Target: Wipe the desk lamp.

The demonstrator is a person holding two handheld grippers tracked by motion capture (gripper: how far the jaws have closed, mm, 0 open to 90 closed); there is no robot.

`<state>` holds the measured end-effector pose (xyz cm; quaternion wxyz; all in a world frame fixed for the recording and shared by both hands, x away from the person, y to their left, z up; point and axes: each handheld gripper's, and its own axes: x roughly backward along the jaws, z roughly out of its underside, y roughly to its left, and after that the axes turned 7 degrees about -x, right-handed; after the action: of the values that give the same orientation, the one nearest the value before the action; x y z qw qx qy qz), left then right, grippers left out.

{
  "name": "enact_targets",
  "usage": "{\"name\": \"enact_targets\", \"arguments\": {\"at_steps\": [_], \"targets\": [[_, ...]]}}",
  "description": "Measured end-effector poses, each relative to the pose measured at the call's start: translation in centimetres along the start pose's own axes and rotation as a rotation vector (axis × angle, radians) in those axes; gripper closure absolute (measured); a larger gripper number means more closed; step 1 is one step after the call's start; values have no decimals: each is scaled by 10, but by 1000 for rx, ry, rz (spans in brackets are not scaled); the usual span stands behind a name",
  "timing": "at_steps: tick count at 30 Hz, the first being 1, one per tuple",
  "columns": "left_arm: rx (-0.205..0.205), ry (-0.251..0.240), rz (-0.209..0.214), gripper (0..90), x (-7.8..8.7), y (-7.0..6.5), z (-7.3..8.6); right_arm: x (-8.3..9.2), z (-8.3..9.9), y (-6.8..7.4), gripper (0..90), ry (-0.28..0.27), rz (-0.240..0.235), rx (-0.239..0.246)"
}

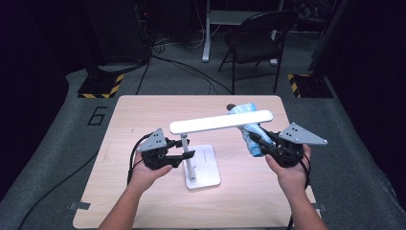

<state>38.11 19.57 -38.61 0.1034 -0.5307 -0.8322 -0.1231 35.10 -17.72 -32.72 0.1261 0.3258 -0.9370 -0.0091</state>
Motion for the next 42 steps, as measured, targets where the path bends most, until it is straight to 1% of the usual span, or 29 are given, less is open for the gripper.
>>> {"name": "enact_targets", "arguments": {"at_steps": [5,12,15,22,24,25,27,28,30,32,36,37,38,39,40,42], "targets": [[5,-2,5,530,0,1,0,4,0,-8,722,-2,25,-9],[4,-2,0,530,0,0,0,8,1,-17,722,-1,47,-17],[2,-1,0,530,0,0,0,9,1,-20,722,1,62,-30],[2,0,1,530,0,0,0,11,1,-26,722,-4,75,-33],[2,1,1,529,0,0,0,11,1,-27,722,0,77,-43],[2,0,3,529,0,0,0,11,1,-29,722,-4,70,-39],[4,1,7,529,0,1,0,12,1,-29,721,2,54,-48],[3,-1,9,529,0,1,1,12,1,-29,721,-2,44,-38],[0,3,11,529,1,2,1,12,1,-29,721,0,39,-36],[-2,0,13,530,1,2,1,12,0,-26,721,8,17,-32],[-4,-1,22,530,0,3,0,7,-1,-20,721,19,-46,6],[-3,-2,24,530,0,3,0,6,-1,-18,721,22,-61,6],[-3,-2,24,530,0,3,0,5,-2,-17,721,21,-81,22],[-5,3,36,530,1,4,0,4,-3,-16,721,23,-94,17],[-5,3,36,530,1,4,0,3,-3,-16,721,23,-113,27],[-6,2,45,530,2,7,1,4,-4,-17,721,21,-132,22]]}}
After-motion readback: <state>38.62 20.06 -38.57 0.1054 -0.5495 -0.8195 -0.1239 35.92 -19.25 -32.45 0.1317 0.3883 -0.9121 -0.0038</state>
